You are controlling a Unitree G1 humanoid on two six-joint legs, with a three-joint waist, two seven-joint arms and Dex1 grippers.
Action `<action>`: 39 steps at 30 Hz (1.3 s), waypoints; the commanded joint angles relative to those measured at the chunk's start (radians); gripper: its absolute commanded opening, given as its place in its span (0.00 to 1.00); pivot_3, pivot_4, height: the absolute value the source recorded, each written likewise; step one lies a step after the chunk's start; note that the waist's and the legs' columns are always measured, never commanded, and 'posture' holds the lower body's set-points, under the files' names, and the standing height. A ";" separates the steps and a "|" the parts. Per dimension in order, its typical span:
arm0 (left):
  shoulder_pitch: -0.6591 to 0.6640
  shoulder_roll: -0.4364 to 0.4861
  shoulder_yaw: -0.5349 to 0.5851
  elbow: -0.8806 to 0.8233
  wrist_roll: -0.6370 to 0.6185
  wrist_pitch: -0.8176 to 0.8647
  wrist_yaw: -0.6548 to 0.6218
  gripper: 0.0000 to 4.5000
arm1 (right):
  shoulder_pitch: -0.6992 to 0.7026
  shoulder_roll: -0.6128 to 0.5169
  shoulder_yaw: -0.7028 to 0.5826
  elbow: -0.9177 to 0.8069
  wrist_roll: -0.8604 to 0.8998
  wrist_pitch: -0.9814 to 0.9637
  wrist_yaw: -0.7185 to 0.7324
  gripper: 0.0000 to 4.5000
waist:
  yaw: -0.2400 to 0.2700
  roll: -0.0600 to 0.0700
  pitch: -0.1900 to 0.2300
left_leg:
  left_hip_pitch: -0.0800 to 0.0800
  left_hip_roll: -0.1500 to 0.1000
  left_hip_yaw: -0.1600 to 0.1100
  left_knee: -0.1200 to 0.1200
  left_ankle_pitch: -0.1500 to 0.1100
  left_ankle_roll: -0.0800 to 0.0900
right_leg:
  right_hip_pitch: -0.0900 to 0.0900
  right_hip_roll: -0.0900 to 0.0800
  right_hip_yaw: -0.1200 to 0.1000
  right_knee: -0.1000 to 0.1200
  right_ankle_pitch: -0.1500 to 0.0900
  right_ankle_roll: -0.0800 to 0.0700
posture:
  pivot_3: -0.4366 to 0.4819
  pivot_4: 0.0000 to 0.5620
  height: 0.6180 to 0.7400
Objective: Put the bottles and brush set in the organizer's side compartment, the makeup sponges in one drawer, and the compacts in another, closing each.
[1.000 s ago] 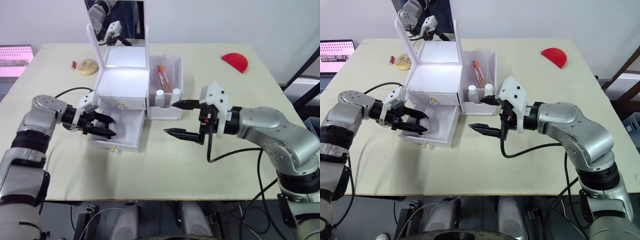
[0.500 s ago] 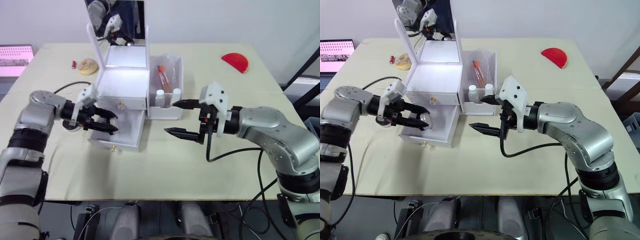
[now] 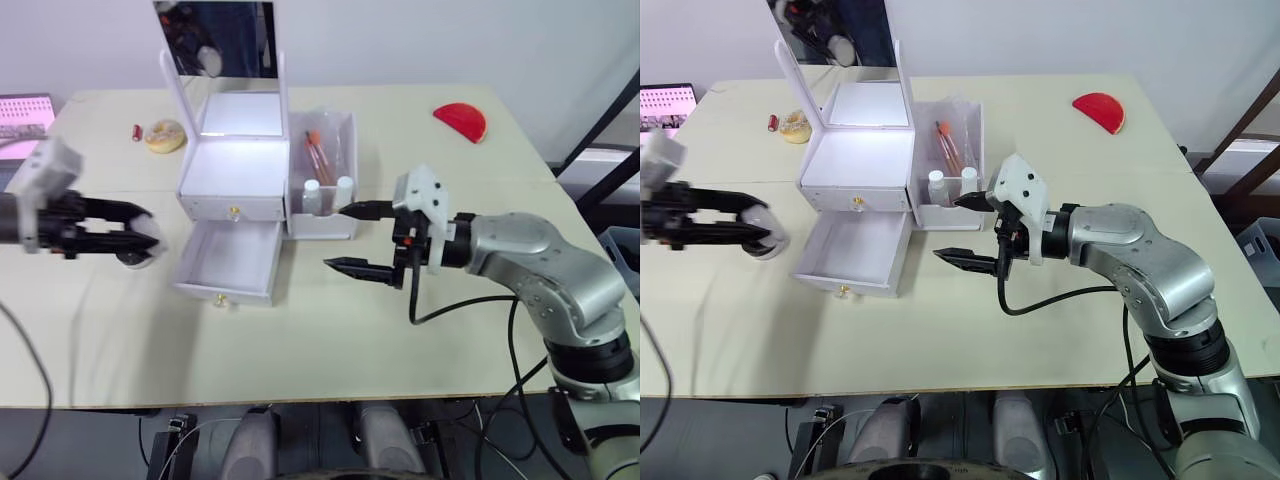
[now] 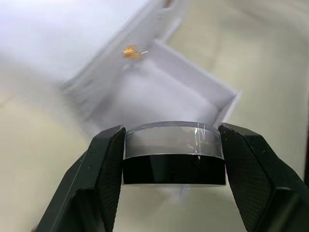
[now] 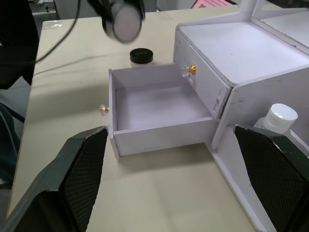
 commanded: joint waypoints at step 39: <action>0.207 -0.090 -0.006 0.107 0.178 -0.258 0.201 0.99 | -0.027 0.021 -0.059 -0.037 0.086 -0.032 0.001 1.00 | 0.001 0.000 0.000 | 0.000 0.000 0.000 0.001 0.000 0.000 | -0.001 0.000 0.000 0.001 0.002 0.001 | 0.48 0.27 1.00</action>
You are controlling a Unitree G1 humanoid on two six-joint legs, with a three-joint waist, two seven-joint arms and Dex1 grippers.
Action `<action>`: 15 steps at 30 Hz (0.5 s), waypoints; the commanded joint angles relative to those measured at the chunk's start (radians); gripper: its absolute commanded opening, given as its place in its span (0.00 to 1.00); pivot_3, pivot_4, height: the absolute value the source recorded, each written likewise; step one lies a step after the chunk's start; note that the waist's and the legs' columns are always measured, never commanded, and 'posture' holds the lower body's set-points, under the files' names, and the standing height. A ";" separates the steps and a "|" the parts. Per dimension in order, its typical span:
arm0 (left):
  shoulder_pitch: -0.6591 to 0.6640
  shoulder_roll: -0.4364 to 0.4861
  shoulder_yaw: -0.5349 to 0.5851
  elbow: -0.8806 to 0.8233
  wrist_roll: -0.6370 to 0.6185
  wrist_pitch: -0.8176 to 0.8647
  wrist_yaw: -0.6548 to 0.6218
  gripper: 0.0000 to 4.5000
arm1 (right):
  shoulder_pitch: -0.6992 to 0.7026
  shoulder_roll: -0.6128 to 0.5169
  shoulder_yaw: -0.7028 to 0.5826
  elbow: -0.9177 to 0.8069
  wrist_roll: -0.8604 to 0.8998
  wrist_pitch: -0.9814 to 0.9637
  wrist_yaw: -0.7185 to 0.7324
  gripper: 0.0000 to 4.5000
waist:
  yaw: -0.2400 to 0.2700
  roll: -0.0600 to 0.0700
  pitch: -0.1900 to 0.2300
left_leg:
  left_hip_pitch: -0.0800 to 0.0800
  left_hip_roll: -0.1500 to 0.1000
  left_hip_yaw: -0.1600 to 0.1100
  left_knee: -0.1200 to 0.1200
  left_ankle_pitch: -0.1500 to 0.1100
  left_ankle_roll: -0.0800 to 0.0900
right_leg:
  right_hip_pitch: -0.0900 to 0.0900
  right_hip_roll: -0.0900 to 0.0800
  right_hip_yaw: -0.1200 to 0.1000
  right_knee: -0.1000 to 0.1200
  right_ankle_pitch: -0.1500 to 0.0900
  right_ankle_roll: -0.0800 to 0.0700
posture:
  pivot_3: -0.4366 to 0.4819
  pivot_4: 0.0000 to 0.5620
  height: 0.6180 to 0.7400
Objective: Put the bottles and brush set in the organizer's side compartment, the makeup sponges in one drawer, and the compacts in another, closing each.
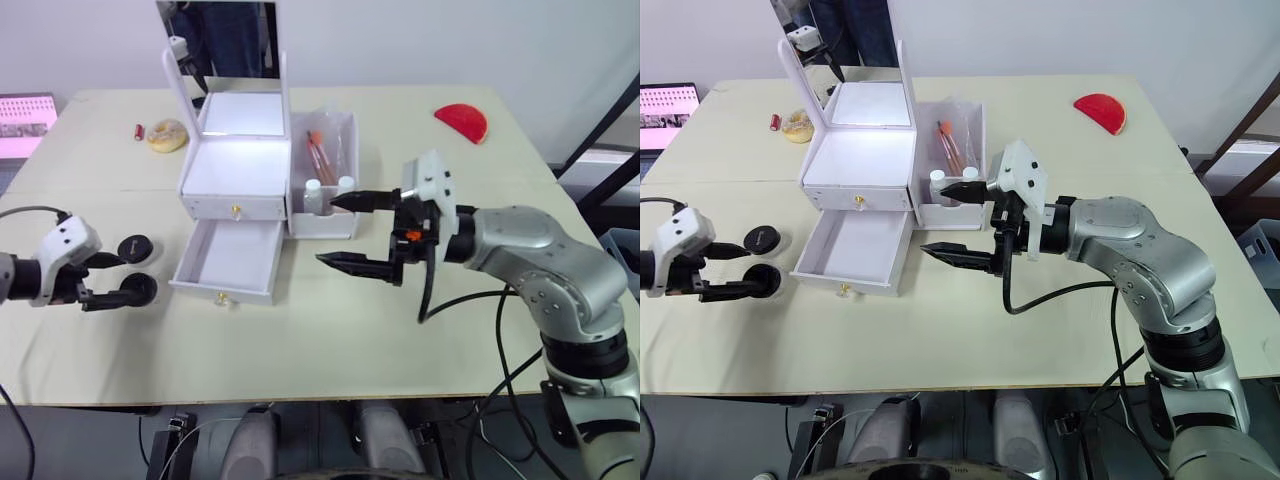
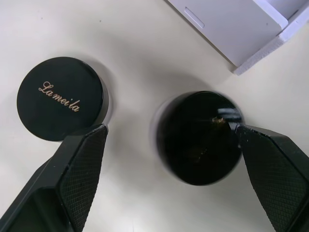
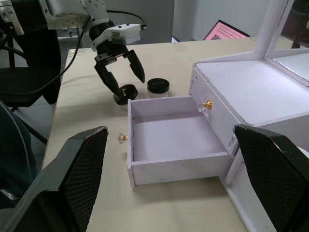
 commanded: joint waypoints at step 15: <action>0.601 -0.324 0.742 -0.677 -0.357 0.246 0.354 0.99 | 0.084 -0.070 -0.130 0.051 -0.027 -0.107 0.042 1.00 | 0.002 -0.001 -0.001 | 0.000 0.001 0.000 0.001 0.000 0.000 | 0.001 0.000 0.000 -0.003 -0.001 -0.003 | 0.48 0.27 1.00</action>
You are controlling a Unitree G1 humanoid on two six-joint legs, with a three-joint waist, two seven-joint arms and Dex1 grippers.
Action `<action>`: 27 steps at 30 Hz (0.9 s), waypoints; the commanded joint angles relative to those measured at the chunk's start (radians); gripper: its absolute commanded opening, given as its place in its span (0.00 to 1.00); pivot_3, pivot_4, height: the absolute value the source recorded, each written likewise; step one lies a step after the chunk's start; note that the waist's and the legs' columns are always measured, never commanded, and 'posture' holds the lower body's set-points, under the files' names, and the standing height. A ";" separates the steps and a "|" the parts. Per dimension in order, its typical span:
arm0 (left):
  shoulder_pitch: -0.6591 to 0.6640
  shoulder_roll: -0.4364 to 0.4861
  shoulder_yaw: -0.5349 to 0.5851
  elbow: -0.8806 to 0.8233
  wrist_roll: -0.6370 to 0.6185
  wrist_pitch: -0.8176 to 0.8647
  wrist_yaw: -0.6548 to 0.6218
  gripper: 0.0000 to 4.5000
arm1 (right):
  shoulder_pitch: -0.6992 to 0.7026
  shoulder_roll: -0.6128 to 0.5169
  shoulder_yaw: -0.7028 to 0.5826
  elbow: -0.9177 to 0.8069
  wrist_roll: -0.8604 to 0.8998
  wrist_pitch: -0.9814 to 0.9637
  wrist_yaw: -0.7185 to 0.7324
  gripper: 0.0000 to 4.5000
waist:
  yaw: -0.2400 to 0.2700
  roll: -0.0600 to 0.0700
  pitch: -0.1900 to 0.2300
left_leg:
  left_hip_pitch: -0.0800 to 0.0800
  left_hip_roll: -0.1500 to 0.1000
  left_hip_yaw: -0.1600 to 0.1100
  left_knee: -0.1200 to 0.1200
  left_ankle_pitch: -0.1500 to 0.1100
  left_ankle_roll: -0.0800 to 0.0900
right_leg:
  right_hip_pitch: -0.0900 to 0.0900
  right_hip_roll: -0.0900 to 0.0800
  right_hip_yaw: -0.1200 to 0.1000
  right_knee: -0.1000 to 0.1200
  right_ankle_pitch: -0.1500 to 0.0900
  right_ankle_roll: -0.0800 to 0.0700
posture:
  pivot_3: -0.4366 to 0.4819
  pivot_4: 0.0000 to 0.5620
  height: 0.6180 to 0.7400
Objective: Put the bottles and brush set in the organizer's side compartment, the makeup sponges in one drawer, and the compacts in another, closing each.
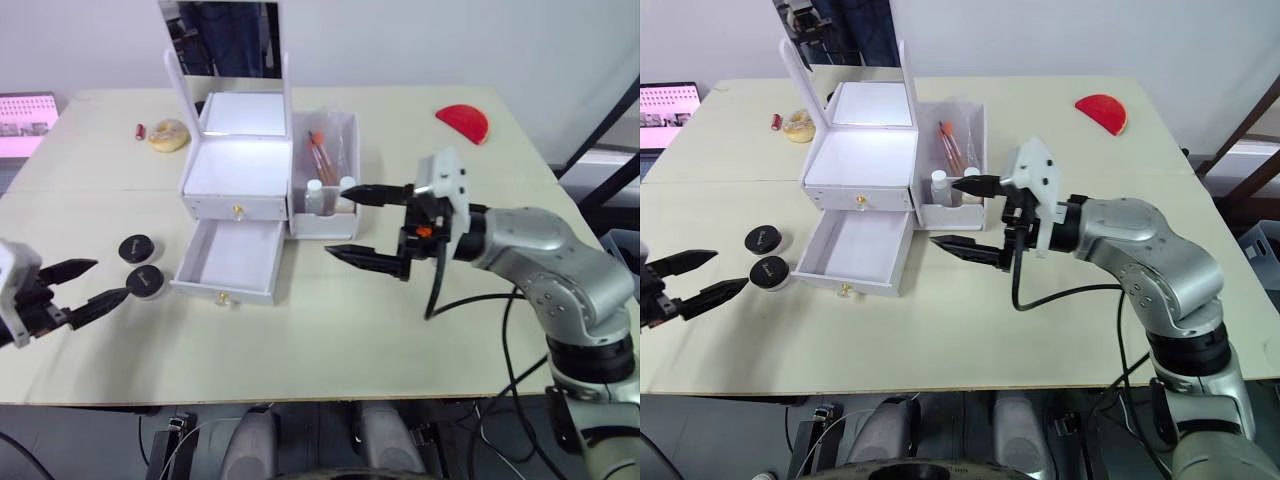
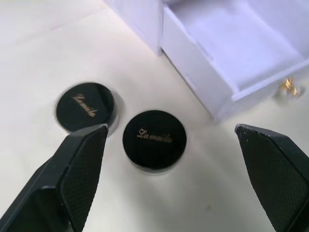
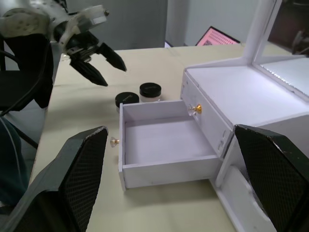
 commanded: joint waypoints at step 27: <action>0.298 -0.130 0.189 -0.035 -0.115 -0.060 0.118 0.99 | 0.562 -0.239 -0.472 0.363 -0.141 -0.433 0.318 1.00 | 0.016 0.001 -0.001 | 0.002 0.000 0.003 0.003 0.000 0.000 | 0.002 0.000 0.001 -0.002 -0.001 0.000 | 0.48 0.27 1.00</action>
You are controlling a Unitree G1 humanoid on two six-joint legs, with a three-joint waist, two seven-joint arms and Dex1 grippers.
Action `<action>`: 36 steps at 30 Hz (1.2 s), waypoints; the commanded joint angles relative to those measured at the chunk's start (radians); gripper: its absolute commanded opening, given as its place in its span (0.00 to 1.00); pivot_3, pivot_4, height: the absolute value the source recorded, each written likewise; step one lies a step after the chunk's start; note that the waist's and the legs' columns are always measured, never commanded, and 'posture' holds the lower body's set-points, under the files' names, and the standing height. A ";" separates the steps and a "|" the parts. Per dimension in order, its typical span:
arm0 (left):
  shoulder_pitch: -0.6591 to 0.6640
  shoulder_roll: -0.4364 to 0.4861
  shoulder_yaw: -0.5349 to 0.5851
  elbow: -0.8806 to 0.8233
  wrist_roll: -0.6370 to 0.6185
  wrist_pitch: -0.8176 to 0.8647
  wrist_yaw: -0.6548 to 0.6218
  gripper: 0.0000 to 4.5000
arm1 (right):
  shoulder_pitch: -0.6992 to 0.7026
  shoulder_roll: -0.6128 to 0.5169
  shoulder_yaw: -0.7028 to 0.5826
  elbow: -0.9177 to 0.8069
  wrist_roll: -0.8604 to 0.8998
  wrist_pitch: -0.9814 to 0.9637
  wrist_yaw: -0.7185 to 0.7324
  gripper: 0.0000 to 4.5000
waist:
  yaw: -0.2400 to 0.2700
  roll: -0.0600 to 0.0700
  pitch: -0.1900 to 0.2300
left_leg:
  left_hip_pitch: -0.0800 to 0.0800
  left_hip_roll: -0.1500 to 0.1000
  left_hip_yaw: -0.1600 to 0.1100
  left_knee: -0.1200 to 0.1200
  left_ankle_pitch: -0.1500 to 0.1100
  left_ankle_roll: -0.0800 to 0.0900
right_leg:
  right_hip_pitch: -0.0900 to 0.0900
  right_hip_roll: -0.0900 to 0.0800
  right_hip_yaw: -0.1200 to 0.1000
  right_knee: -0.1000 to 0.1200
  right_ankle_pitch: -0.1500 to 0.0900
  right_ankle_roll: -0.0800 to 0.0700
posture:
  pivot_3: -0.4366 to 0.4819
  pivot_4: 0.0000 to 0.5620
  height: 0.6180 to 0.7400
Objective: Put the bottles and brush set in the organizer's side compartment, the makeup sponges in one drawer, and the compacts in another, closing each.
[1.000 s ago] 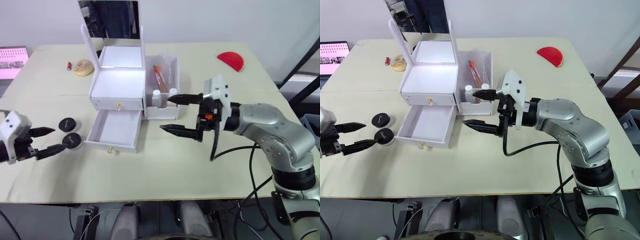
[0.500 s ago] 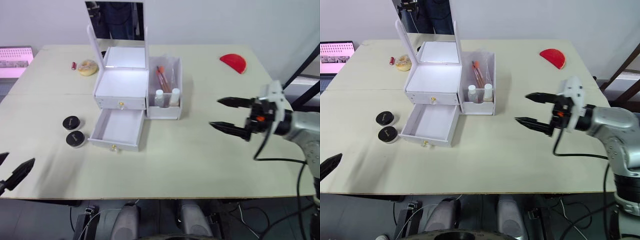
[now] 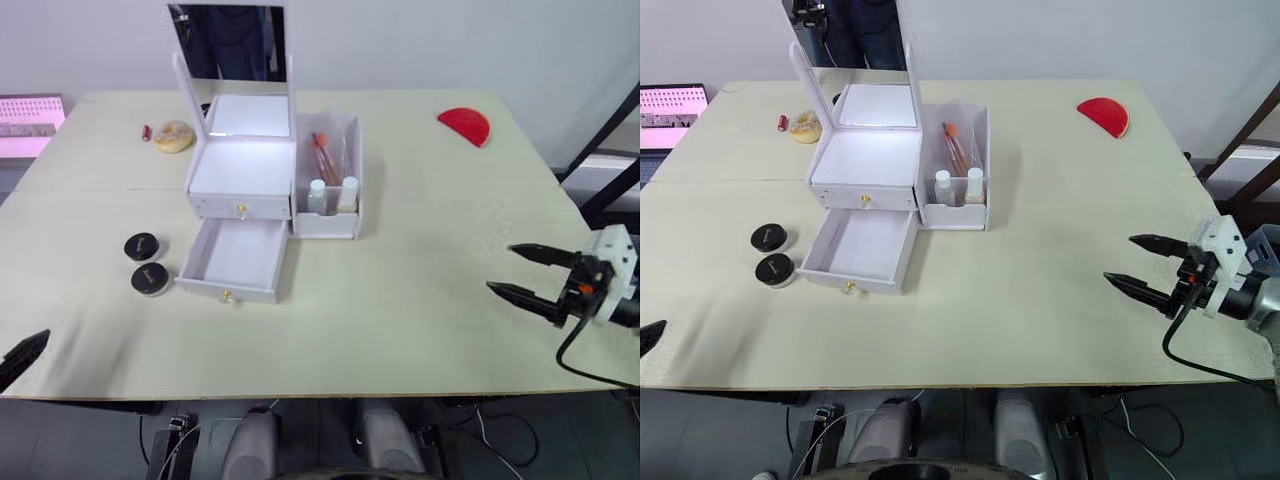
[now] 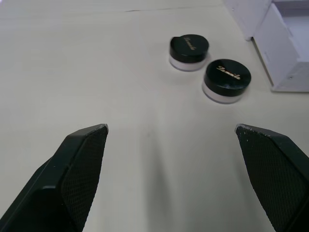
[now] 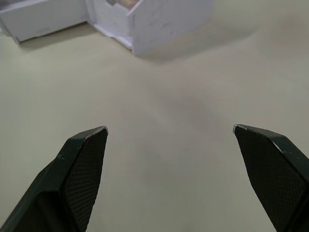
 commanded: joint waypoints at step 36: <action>-0.464 -0.178 -0.554 0.108 0.233 -0.155 0.378 0.99 | -0.471 0.076 0.368 -0.435 0.150 0.326 -0.193 1.00 | 0.012 -0.001 -0.002 | 0.000 0.000 -0.002 -0.001 0.000 0.000 | 0.000 0.001 -0.001 0.001 0.003 -0.004 | 0.48 0.27 1.00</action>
